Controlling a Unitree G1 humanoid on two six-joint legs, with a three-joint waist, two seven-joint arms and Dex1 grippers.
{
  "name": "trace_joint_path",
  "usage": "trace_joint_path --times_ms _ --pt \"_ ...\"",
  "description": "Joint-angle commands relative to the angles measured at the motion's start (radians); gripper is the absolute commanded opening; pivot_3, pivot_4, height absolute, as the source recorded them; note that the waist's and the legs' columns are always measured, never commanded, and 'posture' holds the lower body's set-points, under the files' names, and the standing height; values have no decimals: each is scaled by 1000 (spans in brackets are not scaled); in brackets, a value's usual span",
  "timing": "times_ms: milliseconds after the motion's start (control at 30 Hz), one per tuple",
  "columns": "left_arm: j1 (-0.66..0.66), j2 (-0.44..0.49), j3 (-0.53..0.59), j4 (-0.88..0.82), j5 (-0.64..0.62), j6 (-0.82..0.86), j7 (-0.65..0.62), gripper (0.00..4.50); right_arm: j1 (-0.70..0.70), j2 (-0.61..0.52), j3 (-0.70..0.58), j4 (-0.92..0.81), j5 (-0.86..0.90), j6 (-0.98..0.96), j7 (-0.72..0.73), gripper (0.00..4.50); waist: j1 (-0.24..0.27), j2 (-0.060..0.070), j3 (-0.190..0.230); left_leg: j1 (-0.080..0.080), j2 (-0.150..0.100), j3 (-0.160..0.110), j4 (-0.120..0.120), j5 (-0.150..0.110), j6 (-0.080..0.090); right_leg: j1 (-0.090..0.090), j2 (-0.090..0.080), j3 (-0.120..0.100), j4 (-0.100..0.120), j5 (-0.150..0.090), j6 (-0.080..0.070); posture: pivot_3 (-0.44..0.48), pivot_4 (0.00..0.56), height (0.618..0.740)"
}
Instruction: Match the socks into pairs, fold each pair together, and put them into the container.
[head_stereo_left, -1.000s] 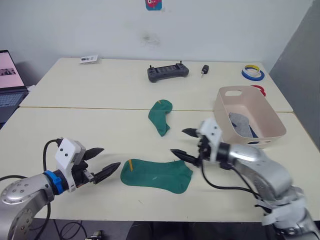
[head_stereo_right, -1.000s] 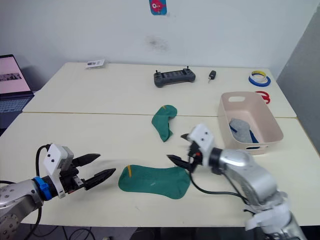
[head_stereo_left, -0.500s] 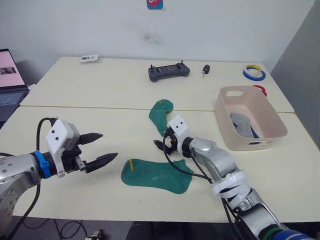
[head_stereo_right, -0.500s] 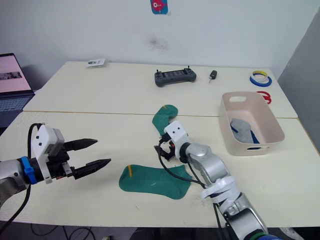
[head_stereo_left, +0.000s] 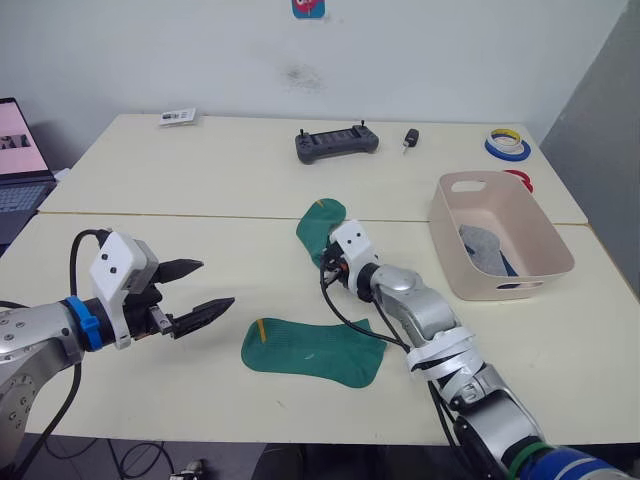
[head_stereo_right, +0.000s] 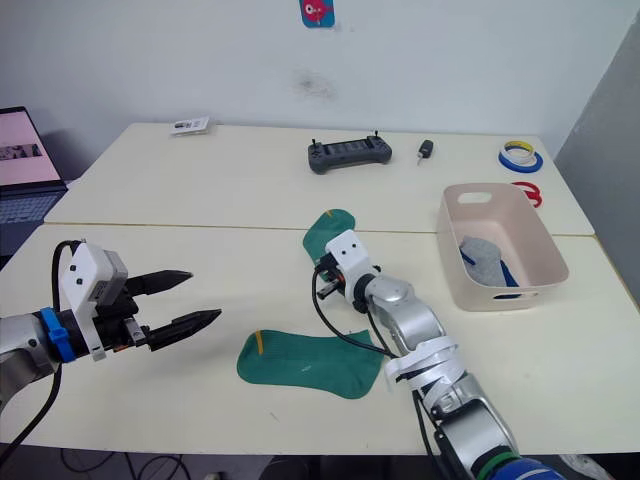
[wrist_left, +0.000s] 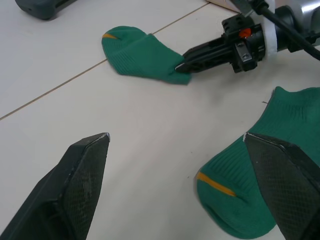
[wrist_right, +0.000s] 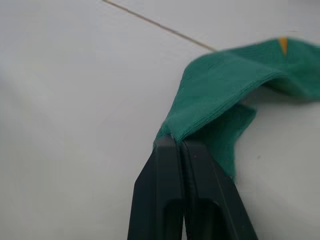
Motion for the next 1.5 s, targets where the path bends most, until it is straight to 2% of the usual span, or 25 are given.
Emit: trace_joint_path --times_ms 33,167,300,400,500,633,733,1000,1100,1167,1300,1500 --pt "-9 -2 17 -3 2 -16 2 4500 -51 -111 44 -43 -64 -188 146 33 1 0 0 0 0 0 0 0 0 0 0 0 0 0 0 0 150 740" --pt "-6 -6 15 -3 5 -16 4 4500 -60 -312 115 -76 -169 -457 310 33 2 0 0 0 0 0 0 0 0 0 0 0 -1 0 0 0 150 740" --pt "10 -16 14 -14 3 -14 5 4500 -64 -517 185 -58 -391 -864 298 33 2 1 0 0 0 1 0 0 0 0 0 0 -1 0 0 0 150 740" --pt "14 -25 0 -19 6 -15 6 4500 -4 -567 193 -81 -423 -946 311 33 1 0 0 0 1 1 0 0 0 0 0 0 0 0 0 0 150 740" --pt "7 -31 -12 -19 3 -12 10 4500 49 -576 189 -106 -435 -933 343 33 1 0 0 0 1 0 0 0 0 1 0 1 0 0 0 0 150 740" --pt "-2 -35 -26 -16 0 -9 12 4500 126 -594 167 -182 -418 -885 402 33 6 0 0 0 1 0 2 0 0 2 0 1 0 0 0 0 150 740" --pt "-13 -38 -43 -15 -4 -6 16 4500 177 -604 130 -253 -353 -776 467 663 8 0 0 0 1 -1 2 0 0 2 0 0 0 0 0 0 150 740" --pt "-27 -47 -58 -21 -17 -3 21 4500 194 -616 -21 -440 -77 -404 634 3442 9 0 0 0 0 -1 2 0 0 3 0 0 0 0 0 0 150 740" --pt "-38 -48 -66 -19 -17 -4 23 4500 179 -568 -73 -497 18 -222 611 4478 9 0 0 0 0 -1 2 0 0 3 0 0 0 0 0 0 150 740" --pt "-43 -49 -69 -18 -17 -3 24 4500 175 -545 -84 -521 40 -146 591 4478 8 0 0 0 0 -1 2 0 0 3 0 0 0 0 0 0 150 740" --pt "-54 -53 -84 -22 -18 -2 27 4500 161 -415 -83 -545 37 61 437 4478 8 0 0 0 0 -1 2 0 0 3 0 0 0 0 0 0 150 740" --pt "-62 -59 -91 -23 -18 -3 28 4500 101 -278 -112 -427 -10 153 243 4478 8 0 0 0 0 -1 2 0 0 2 -1 0 0 0 0 0 150 740"
